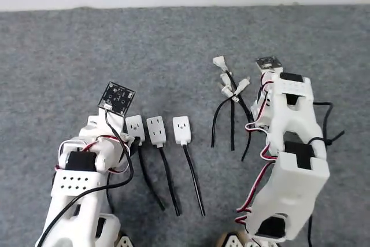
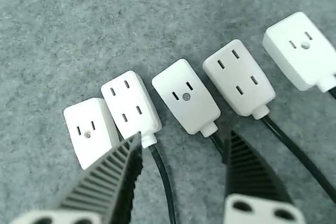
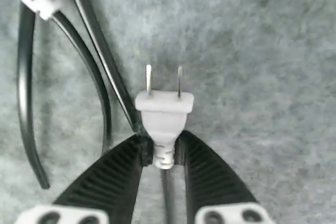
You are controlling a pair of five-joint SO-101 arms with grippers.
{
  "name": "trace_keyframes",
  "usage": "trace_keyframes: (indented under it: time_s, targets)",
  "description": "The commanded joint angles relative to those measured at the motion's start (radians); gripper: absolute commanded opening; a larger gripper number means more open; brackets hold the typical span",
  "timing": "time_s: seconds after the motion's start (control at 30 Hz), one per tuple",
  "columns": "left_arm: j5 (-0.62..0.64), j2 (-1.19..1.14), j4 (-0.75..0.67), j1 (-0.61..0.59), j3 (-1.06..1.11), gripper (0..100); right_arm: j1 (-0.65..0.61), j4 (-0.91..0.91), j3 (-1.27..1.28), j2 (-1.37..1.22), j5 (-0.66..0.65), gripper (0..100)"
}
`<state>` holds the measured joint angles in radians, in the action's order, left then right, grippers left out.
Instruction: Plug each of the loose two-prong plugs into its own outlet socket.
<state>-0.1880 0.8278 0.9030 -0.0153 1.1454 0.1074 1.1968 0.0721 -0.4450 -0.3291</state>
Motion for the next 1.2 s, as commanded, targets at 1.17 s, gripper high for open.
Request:
trace_keyframes:
  time_s: [1.17]
  targets:
    - [0.037,0.015,0.031,0.183,-0.124,25,-0.607,0.478,-0.086,0.72,-0.046,0.9]
